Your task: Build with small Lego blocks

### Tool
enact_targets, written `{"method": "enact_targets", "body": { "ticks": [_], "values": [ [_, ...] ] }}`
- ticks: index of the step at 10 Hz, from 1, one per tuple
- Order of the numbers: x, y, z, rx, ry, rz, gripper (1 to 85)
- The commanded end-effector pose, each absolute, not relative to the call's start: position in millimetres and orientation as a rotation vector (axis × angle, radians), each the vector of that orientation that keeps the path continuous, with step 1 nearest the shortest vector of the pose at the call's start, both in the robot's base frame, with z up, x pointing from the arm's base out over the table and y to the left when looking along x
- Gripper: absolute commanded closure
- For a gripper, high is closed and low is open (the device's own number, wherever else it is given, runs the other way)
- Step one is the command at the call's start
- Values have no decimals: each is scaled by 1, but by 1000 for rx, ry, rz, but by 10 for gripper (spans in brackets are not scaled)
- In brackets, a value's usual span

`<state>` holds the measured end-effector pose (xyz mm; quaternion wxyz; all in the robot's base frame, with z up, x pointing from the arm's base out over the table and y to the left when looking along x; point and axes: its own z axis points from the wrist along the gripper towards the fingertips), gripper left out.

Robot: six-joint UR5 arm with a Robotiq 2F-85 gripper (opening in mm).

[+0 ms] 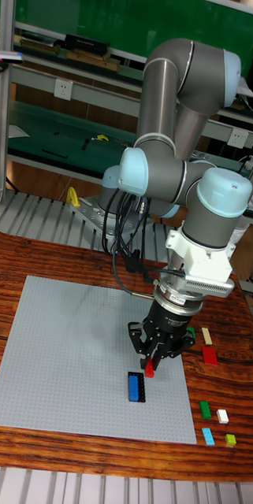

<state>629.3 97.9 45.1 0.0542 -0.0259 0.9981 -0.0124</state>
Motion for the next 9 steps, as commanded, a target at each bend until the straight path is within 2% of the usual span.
{"method": "enact_targets", "body": {
  "ticks": [1,9],
  "values": [
    [625,101,45,-61,3048,-11,843],
    [642,85,38,-89,3076,17,843]
  ]
}}
